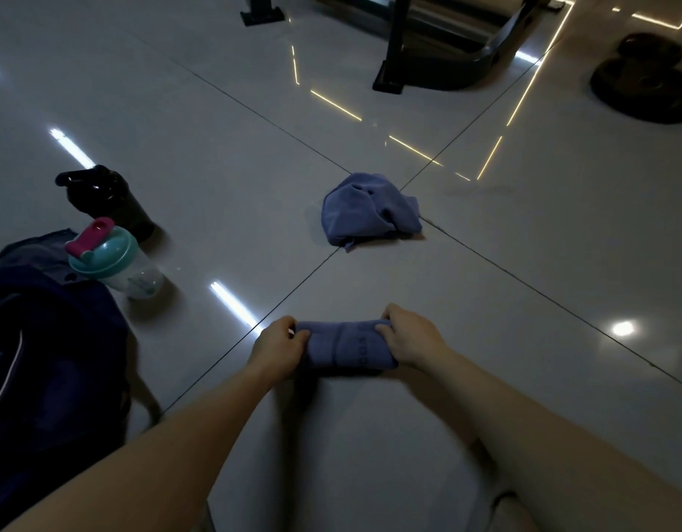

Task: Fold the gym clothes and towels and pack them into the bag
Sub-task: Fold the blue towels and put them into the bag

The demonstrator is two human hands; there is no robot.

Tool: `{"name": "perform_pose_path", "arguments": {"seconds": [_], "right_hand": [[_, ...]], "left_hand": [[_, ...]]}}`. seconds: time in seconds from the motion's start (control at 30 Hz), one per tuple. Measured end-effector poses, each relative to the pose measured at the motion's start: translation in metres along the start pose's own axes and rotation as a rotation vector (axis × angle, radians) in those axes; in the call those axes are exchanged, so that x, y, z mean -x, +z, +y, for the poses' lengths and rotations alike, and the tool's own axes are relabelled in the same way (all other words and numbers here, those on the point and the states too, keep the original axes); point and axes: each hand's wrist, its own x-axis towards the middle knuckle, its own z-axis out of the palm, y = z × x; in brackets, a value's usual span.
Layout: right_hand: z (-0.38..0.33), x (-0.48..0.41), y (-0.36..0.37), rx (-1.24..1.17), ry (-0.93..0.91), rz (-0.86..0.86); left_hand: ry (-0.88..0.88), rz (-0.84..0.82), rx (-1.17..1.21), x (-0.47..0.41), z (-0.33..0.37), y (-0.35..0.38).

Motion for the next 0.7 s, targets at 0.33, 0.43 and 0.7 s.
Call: {"name": "perform_pose_path", "arguments": {"seconds": [0.33, 0.43, 0.7], "right_hand": [[-0.007, -0.002, 0.009, 0.125, 0.047, 0.015], [-0.006, 0.002, 0.009, 0.114, 0.035, 0.052], [-0.009, 0.023, 0.022, 0.18, -0.239, 0.31]], "left_hand": [[0.202, 0.228, -0.22, 0.003, 0.001, 0.009], [0.685, 0.287, -0.43, 0.007, 0.001, 0.013], [0.77, -0.031, -0.788, 0.01, -0.029, 0.039]]}}
